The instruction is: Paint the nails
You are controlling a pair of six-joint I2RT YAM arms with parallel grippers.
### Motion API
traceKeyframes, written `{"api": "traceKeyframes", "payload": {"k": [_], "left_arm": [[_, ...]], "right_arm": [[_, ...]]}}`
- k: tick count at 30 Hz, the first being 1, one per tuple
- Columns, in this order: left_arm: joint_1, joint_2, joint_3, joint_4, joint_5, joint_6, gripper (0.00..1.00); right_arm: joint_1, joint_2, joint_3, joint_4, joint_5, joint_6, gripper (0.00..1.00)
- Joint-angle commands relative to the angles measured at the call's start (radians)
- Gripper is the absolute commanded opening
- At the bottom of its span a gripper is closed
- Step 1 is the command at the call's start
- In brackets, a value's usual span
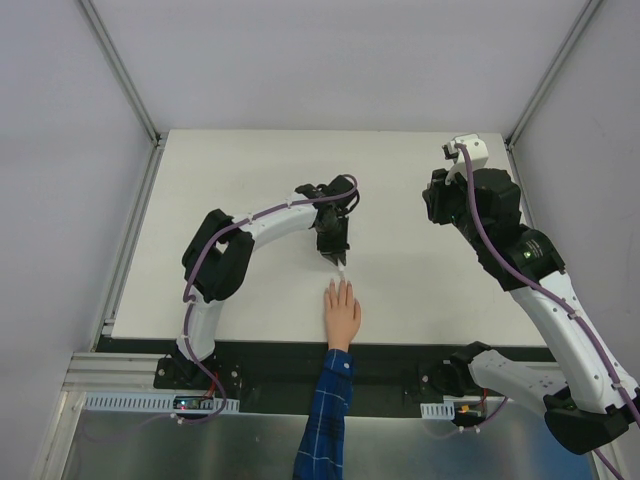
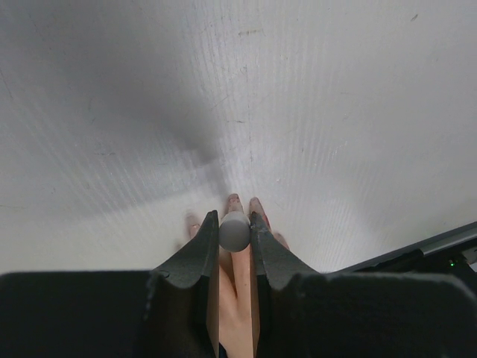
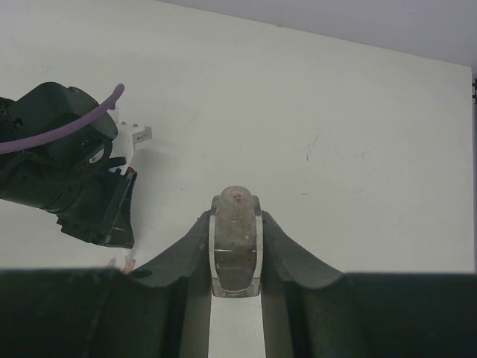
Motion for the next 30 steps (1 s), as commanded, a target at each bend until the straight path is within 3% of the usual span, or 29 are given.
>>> {"api": "traceKeyframes", "payload": {"k": [1,30], "left_arm": [[-0.003,0.010,0.043,-0.024,0.019,0.006,0.00],[0.015,0.038,0.046,-0.018,0.032,-0.008,0.00]], "right_arm": [[0.006,-0.010,0.007,0.030,0.004,0.011,0.00],[0.005,-0.002,0.008,0.029,0.013,0.008,0.00]]}}
